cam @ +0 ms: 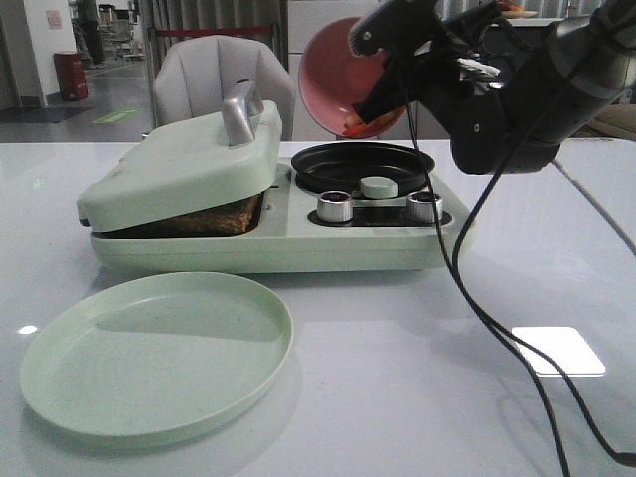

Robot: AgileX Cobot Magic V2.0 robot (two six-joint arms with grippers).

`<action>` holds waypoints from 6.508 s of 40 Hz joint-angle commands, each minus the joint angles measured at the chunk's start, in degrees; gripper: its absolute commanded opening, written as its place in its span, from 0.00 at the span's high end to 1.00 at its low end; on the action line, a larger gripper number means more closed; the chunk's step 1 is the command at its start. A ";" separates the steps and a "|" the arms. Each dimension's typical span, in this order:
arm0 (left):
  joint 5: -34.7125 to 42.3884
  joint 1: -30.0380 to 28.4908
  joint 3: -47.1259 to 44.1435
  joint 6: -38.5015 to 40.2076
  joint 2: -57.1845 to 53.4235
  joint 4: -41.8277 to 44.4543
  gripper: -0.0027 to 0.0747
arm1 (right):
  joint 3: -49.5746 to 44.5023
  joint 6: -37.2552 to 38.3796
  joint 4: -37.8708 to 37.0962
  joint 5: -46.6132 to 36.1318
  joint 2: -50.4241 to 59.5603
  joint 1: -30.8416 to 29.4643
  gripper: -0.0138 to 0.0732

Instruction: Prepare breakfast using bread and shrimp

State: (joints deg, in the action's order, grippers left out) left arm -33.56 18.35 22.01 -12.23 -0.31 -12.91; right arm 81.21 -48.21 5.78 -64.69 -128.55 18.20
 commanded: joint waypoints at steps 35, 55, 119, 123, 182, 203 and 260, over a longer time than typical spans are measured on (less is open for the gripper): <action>4.57 0.13 1.41 0.43 0.18 -0.91 0.82 | 1.86 32.86 14.89 -1.13 8.07 -0.54 0.68; 4.57 0.13 1.41 0.43 0.18 -0.91 0.82 | 1.86 42.86 15.48 64.35 30.46 -8.52 0.68; 4.57 0.13 1.41 0.43 0.18 -0.91 0.82 | -0.51 35.28 16.84 99.99 20.27 -28.00 0.55; 4.57 0.13 1.41 0.43 0.18 -0.91 0.82 | -0.51 34.95 16.72 99.88 20.27 -27.39 0.50; 4.57 0.13 1.41 0.43 0.18 -0.91 0.82 | -42.62 31.64 12.42 69.66 90.23 -6.66 0.32; 4.57 0.13 1.41 0.43 0.18 -0.91 0.82 | -64.94 31.86 11.97 65.95 117.83 -2.29 0.32; 4.84 -0.30 1.19 0.43 0.18 2.81 0.82 | -69.69 31.86 11.97 62.99 119.16 -2.29 0.68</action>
State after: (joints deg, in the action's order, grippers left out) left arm -33.56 18.35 21.89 -12.23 -0.31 -12.30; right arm 10.04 -15.89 18.16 3.16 -8.95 15.87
